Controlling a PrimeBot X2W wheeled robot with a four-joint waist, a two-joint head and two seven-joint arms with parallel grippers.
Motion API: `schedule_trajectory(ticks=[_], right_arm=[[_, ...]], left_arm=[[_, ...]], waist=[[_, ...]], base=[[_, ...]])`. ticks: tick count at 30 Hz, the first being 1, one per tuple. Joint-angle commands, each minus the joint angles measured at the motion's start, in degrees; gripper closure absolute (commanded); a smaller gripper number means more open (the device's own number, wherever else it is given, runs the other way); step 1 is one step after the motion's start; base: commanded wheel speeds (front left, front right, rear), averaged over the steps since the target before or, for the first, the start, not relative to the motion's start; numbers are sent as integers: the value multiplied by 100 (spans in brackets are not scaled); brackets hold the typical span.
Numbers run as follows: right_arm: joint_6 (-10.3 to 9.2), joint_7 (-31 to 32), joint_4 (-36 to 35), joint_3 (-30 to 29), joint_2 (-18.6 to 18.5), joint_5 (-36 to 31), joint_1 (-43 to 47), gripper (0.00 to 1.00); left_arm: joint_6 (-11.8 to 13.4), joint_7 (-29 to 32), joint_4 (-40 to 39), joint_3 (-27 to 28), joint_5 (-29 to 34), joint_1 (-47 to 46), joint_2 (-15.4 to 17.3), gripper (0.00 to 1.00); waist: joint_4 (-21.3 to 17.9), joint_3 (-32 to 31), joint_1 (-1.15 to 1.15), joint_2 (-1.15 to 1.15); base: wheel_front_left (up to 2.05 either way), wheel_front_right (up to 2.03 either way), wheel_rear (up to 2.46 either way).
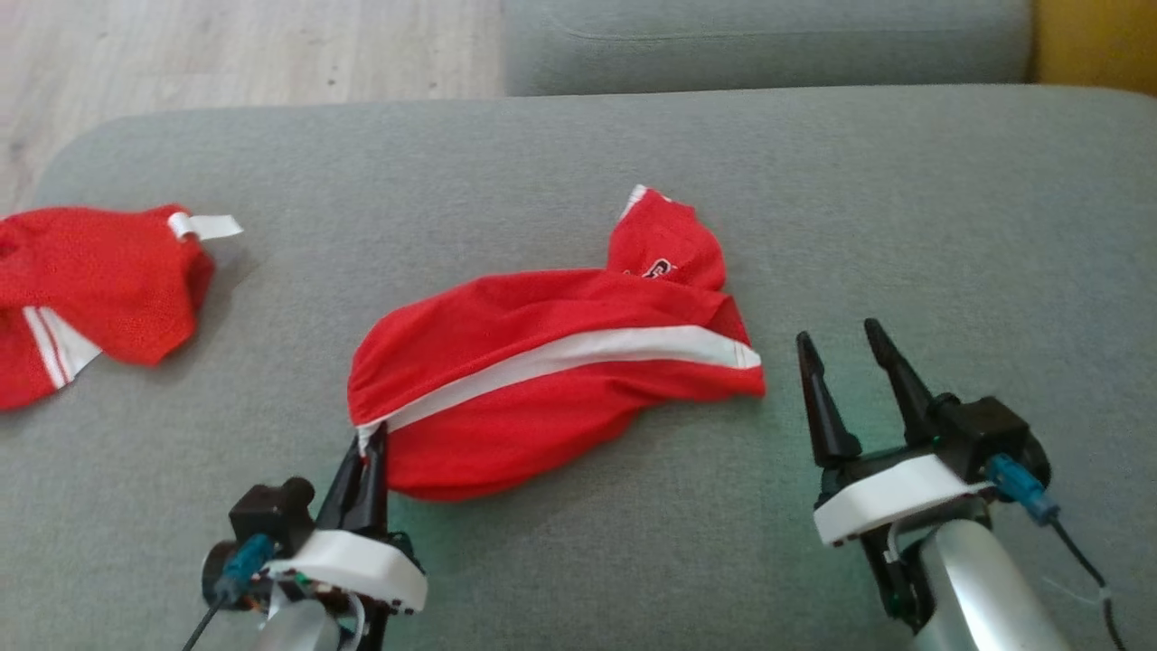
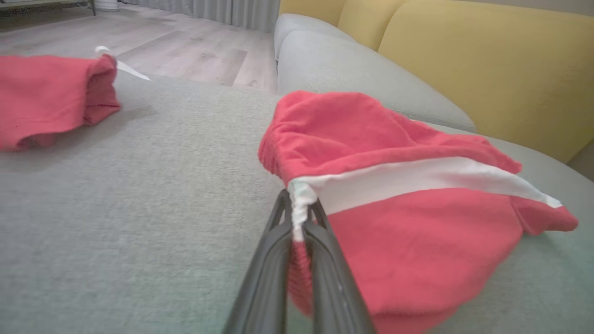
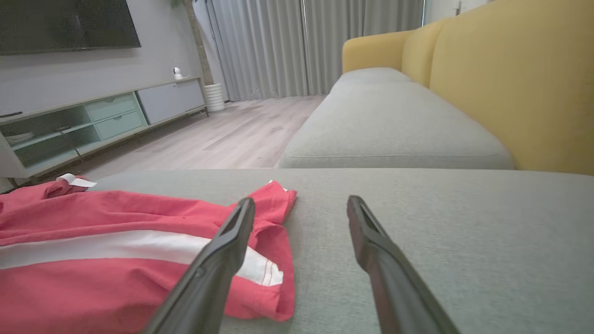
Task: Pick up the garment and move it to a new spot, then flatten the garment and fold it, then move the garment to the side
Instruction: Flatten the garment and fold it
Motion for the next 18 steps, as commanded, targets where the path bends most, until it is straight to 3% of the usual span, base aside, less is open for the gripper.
schedule_trajectory(ticks=[1, 7, 18], right_arm=[[24, -63, -77, 168, 17, 84, -143, 0], [24, -63, 453, 453, 17, 446, -417, 0], [24, -63, 1494, 779, 17, 1467, -821, 0]], left_arm=[[62, -30, -97, 280, 91, -203, 51, 0], [239, -30, -322, 584, 508, -300, -177, 0], [88, -30, -726, 723, 946, -118, -353, 0]], waist=[[63, 57, 1, 0], [292, 317, 1, 0], [606, 573, 1, 0]], base=[[0, 0, 0], [0, 0, 0], [0, 0, 0]])
